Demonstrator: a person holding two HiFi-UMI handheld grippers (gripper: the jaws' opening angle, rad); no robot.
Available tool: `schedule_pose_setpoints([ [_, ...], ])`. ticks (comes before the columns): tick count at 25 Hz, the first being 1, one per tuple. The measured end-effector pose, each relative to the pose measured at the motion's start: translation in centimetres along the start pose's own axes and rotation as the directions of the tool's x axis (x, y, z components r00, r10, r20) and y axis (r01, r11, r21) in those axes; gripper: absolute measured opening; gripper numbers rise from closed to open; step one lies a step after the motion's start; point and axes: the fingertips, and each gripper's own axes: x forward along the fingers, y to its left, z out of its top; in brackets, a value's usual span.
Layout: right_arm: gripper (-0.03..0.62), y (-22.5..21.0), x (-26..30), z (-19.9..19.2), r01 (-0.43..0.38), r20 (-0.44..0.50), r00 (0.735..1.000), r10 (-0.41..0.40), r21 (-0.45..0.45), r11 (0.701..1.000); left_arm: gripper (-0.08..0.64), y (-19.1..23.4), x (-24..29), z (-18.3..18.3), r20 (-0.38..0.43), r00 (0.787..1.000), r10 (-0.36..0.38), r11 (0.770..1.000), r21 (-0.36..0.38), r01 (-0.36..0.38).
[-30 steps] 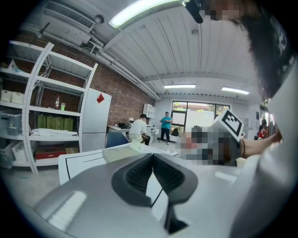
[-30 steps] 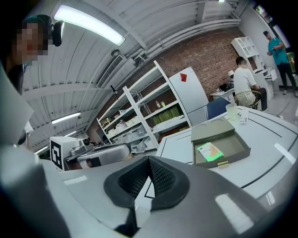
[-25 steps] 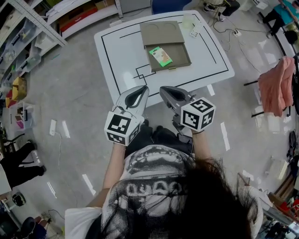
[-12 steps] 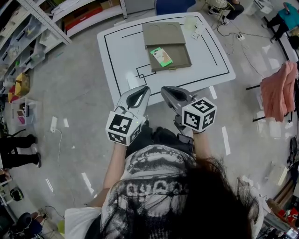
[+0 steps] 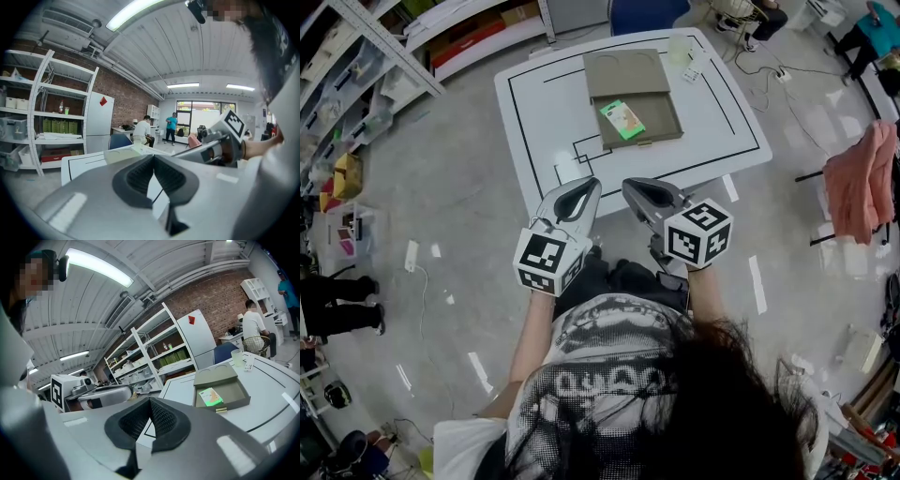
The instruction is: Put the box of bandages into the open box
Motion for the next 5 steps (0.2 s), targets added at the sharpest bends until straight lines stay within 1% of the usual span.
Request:
schedule_pose_setpoints([
  [5,0.0,0.15,0.0,-0.04,-0.004,-0.002,1.0,0.004,0.005,1.0,0.0,-0.05,0.05,0.03,-0.003,1.0,-0.004,1.0,0.003,0.004],
])
